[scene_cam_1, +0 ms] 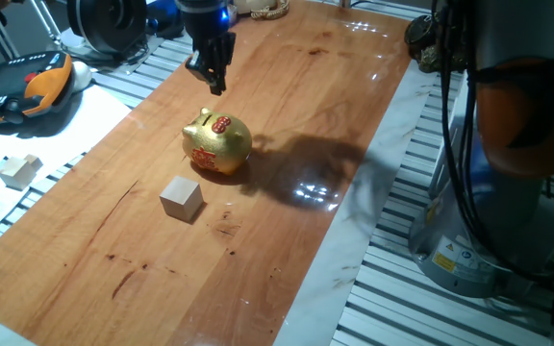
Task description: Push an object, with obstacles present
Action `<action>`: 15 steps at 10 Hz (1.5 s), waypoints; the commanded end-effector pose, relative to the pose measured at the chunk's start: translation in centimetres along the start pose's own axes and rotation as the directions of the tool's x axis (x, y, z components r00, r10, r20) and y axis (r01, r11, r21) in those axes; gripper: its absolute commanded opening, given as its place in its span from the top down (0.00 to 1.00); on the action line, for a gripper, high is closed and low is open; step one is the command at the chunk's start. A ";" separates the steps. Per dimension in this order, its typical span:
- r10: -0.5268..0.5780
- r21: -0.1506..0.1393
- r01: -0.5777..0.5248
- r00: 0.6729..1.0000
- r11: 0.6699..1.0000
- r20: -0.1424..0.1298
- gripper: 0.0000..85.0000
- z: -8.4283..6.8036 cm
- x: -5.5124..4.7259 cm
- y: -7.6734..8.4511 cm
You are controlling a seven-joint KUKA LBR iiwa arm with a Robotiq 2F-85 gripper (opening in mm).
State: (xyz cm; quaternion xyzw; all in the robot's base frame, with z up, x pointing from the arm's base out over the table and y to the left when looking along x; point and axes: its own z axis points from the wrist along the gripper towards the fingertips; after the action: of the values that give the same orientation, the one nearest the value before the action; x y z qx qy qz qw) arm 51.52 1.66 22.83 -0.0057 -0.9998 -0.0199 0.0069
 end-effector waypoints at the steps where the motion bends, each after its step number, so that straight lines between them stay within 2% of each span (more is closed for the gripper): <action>1: 0.001 0.000 -0.001 1.000 1.000 0.000 1.00 0.1 -0.1 0.2; 4: 0.017 -0.002 -0.017 1.000 1.000 0.005 1.00 1.1 0.0 1.6; 8: 0.061 -0.015 -0.061 0.998 0.998 0.019 1.00 3.5 1.1 5.2; 11: 0.072 0.024 -0.072 0.997 0.997 0.021 1.00 3.9 2.0 7.9; 12: 0.078 0.028 -0.078 0.997 0.997 0.017 1.00 4.1 2.3 8.8; 13: 0.064 0.025 -0.065 0.998 0.998 0.014 1.00 4.3 2.4 9.2; 14: 0.058 -0.002 -0.058 0.998 0.998 0.014 1.00 4.9 2.5 9.6; 15: 0.064 -0.017 -0.064 0.998 0.998 0.017 1.00 5.8 2.8 10.1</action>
State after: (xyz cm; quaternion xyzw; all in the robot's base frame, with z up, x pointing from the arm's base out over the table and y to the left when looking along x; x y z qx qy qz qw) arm 48.75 12.13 17.38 -0.0399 -0.9988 -0.0285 -0.0018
